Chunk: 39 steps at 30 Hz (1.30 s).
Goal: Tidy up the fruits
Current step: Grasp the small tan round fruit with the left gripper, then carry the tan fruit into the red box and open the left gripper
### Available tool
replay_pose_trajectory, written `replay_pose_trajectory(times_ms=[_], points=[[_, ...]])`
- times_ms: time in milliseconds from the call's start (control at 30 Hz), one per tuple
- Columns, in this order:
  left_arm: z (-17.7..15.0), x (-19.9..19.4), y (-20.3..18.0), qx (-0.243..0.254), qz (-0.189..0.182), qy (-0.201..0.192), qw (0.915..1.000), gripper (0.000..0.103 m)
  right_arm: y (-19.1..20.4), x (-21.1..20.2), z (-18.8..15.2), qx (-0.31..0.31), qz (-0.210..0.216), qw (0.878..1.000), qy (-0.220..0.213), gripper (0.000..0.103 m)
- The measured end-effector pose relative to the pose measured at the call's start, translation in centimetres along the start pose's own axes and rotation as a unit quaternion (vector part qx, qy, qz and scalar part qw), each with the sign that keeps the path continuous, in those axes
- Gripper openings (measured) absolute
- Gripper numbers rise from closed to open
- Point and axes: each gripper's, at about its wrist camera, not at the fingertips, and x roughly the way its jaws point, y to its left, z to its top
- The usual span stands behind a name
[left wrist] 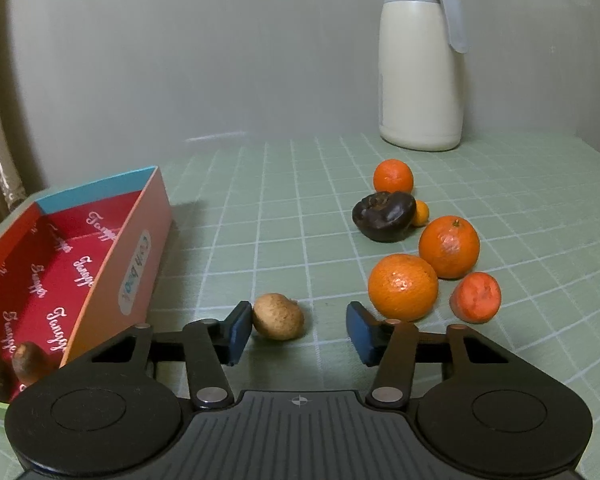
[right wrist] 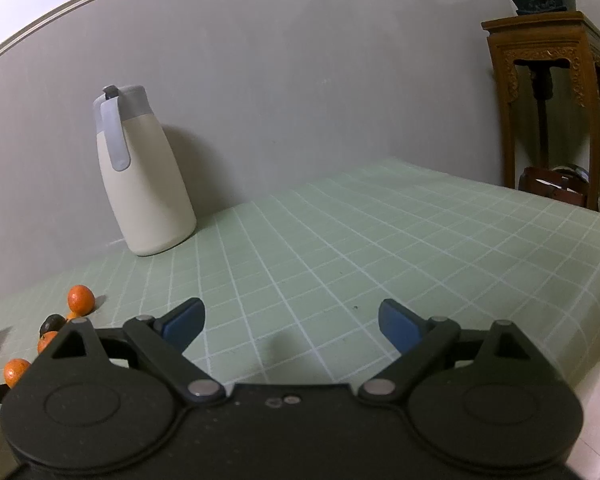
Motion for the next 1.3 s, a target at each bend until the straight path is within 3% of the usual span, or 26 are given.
replay_pose_trajectory(times_ms=[367,700,1300], points=[[-0.2,-0.2,-0.2,0.002,-0.008,-0.004,1.0000,0.028,0.6,0.2,-0.1,-0.005,0.007,1.000,0.005,0.094],[-0.3,-0.9,-0.2,0.003,-0.006,-0.022,0.9997,0.028,1.3,0.1,-0.4,-0.005,0.016,1.000,0.007,0.094],[0.1,-5.3,1.6,0.015,0.051,-0.117,0.9917,0.028,3.8,-0.2,-0.7,-0.025,0.040,0.999,0.012,0.094]])
